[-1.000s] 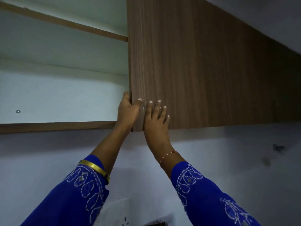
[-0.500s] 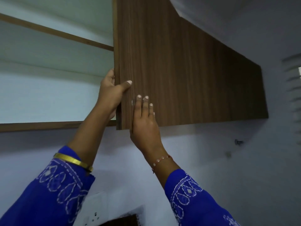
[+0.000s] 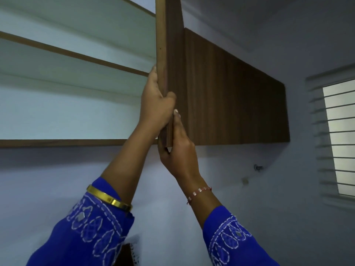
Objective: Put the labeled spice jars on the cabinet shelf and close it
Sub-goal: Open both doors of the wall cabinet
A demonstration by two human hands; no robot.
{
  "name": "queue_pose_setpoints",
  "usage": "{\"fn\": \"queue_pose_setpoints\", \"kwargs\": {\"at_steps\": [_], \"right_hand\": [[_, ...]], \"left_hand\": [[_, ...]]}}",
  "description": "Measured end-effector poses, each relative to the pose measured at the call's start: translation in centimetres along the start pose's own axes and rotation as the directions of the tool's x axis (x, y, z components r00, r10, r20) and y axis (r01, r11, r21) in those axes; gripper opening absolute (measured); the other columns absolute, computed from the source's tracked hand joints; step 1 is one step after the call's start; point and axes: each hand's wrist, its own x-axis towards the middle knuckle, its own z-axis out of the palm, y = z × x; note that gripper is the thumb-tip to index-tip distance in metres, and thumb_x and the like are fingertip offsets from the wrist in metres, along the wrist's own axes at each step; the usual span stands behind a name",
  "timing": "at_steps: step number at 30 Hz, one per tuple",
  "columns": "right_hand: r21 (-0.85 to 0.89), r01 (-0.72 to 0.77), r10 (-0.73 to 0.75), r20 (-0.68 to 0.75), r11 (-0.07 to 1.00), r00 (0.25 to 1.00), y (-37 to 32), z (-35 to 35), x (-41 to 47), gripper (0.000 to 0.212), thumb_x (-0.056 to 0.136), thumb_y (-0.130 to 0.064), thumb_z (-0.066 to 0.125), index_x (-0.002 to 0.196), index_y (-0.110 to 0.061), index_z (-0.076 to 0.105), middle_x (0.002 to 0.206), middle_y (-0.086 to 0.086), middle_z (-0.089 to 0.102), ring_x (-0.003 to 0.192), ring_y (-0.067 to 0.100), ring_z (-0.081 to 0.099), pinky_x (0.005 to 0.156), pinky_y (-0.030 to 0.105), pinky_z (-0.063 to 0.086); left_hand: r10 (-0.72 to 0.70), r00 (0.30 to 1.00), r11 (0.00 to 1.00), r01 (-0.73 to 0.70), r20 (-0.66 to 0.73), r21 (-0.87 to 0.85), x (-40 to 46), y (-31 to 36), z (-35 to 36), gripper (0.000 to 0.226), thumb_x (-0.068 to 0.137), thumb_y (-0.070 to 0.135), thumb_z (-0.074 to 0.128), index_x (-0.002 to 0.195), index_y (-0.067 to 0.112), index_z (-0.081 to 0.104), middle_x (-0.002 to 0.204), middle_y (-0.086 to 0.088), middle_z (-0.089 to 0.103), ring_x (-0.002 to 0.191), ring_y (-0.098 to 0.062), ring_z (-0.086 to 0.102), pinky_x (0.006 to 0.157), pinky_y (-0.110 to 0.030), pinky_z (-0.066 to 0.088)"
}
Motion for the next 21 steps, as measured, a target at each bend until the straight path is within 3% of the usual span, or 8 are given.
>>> {"fn": "queue_pose_setpoints", "kwargs": {"at_steps": [3,7,10,13,16,17,19,21], "right_hand": [[0.078,-0.054,0.055,-0.011,0.995,0.998,1.1,-2.1,-0.4,0.076,0.083,-0.012,0.064,0.147,-0.007,0.023,0.142,0.013,0.047,0.125,0.028,0.053,0.101,0.038,0.049],[0.165,-0.145,0.154,-0.041,0.976,0.987,3.3,-5.5,-0.6,0.059,0.084,-0.013,0.065,0.137,-0.003,0.042,0.124,0.010,0.063,0.111,0.022,0.062,0.092,0.020,0.048],[0.245,-0.226,0.235,-0.011,0.943,0.972,5.1,-8.0,-0.6,0.049,0.083,-0.008,0.066,0.129,-0.002,0.050,0.112,0.012,0.067,0.102,0.023,0.065,0.084,0.019,0.048],[0.287,-0.247,0.262,-0.015,0.926,0.965,6.9,-10.5,-0.7,0.041,0.082,-0.003,0.066,0.121,0.001,0.054,0.102,0.017,0.069,0.092,0.023,0.067,0.074,0.014,0.048],[0.308,-0.300,0.317,-0.006,0.903,0.948,9.5,-12.5,-1.0,0.021,0.082,0.003,0.063,0.103,0.002,0.062,0.075,0.001,0.064,0.064,-0.005,0.060,0.058,0.001,0.042],[0.315,-0.325,0.343,-0.001,0.892,0.939,10.2,-13.1,-1.0,0.011,0.082,0.004,0.061,0.088,-0.005,0.063,0.067,-0.007,0.057,0.056,-0.011,0.057,0.054,0.000,0.041],[0.337,-0.371,0.394,0.000,0.865,0.919,11.9,-14.1,-0.9,0.036,0.083,0.008,0.058,0.064,-0.021,0.049,0.059,-0.012,0.047,0.051,-0.016,0.053,0.049,0.001,0.039],[0.365,-0.416,0.452,-0.016,0.833,0.892,13.1,-15.6,-0.8,0.036,0.084,0.010,0.056,0.062,-0.018,0.050,0.059,-0.005,0.049,0.050,-0.010,0.054,0.048,0.004,0.039]], "left_hand": [[0.022,1.000,0.999,-0.022,0.010,0.026,-0.8,0.7,2.9,0.069,0.088,-0.007,0.046,0.148,0.016,0.020,0.144,-0.004,0.043,0.124,-0.014,0.050,0.085,-0.006,0.050],[0.076,0.996,0.996,-0.077,0.042,0.037,-1.8,1.6,7.4,0.073,0.089,-0.006,0.044,0.150,0.013,0.009,0.152,-0.004,0.029,0.094,0.014,0.049,0.065,0.005,0.042],[0.100,0.995,0.995,-0.101,0.024,0.027,-2.2,2.0,11.1,0.073,0.089,-0.007,0.043,0.150,0.012,0.007,0.156,-0.003,0.021,0.122,0.005,0.043,0.070,0.008,0.040],[0.121,0.992,0.992,-0.122,0.035,0.020,-2.2,2.0,14.5,0.075,0.088,-0.006,0.044,0.150,0.012,0.004,0.158,-0.003,0.013,0.143,-0.016,0.025,0.102,-0.017,0.044],[0.140,0.989,0.990,-0.142,0.055,0.028,-2.5,1.9,18.0,0.078,0.086,-0.006,0.045,0.149,0.009,0.002,0.159,-0.007,0.005,0.147,-0.020,0.007,0.119,-0.043,0.022],[0.142,0.988,0.989,-0.145,0.059,0.039,-2.6,1.9,19.2,0.079,0.086,-0.006,0.046,0.149,0.008,0.001,0.159,-0.008,0.002,0.148,-0.021,0.004,0.120,-0.045,0.017],[0.147,0.985,0.986,-0.153,0.084,0.069,-2.9,1.7,21.5,0.079,0.087,-0.005,0.047,0.149,0.007,-0.001,0.159,-0.009,-0.003,0.148,-0.021,-0.002,0.121,-0.045,0.005],[0.156,0.980,0.979,-0.170,0.123,0.110,-3.3,1.4,23.7,0.080,0.087,-0.004,0.047,0.148,0.007,-0.003,0.159,-0.010,-0.007,0.147,-0.022,-0.007,0.119,-0.039,-0.006]]}}
